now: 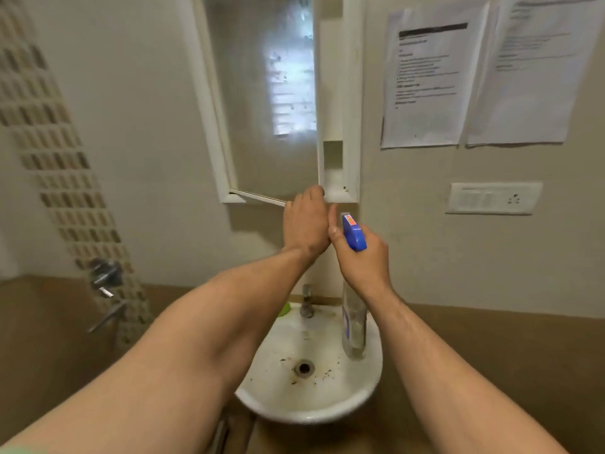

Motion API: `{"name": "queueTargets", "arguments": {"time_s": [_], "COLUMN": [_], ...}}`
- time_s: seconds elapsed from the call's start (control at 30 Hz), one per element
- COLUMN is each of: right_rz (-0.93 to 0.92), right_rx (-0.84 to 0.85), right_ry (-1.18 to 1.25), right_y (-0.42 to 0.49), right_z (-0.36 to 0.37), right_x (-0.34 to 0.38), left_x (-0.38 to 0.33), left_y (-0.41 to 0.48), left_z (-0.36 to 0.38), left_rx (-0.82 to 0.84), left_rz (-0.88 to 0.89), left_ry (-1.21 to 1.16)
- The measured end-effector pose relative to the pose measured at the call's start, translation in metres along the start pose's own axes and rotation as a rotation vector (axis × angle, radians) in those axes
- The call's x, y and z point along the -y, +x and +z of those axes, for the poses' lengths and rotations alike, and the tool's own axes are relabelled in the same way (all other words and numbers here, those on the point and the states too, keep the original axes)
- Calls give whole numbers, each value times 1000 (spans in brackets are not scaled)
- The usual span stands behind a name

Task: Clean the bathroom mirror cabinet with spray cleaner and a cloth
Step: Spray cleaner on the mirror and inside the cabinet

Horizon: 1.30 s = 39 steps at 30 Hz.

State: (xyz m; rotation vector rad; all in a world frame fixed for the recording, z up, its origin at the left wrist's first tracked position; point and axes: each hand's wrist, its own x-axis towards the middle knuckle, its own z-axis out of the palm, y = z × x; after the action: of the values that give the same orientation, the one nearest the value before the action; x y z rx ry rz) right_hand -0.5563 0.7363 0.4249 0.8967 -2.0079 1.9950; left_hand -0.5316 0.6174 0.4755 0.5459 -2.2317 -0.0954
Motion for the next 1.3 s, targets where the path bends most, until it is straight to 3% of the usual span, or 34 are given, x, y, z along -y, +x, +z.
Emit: {"name": "queueTargets", "arguments": {"time_s": [0.13, 0.3, 0.5, 0.63, 0.87, 0.9, 0.97, 1.07, 1.17, 1.3], "right_rz": [85, 13, -21, 10, 59, 60, 53, 56, 49, 60], "right_rx": [76, 162, 257, 318, 398, 401, 400, 399, 378, 387], "right_ry": [89, 72, 61, 88, 146, 159, 181, 210, 223, 289], "right_y": [-3, -11, -16, -25, -18, -15, -5, 7, 23, 58], "right_z": [11, 32, 77, 113, 174, 180, 194, 201, 206, 206], "right_x": [32, 59, 85, 96, 106, 108, 113, 118, 120, 129], "left_x": [9, 38, 87, 127, 222, 229, 245, 255, 258, 260], "left_y": [-21, -35, -50, -47, -27, -23, -13, 4, 28, 53], "left_z": [-33, -67, -100, -122, -153, -152, -145, -136, -135, -147], "left_rx": [-61, -139, -378, -510, -514, -532, -521, -264, -138, -133], "left_rz": [-144, -336, -401, -608, -845, -811, -583, -165, -96, 129], "left_ry": [-80, -44, -127, -166, -112, -51, 212, 579, 623, 648]}}
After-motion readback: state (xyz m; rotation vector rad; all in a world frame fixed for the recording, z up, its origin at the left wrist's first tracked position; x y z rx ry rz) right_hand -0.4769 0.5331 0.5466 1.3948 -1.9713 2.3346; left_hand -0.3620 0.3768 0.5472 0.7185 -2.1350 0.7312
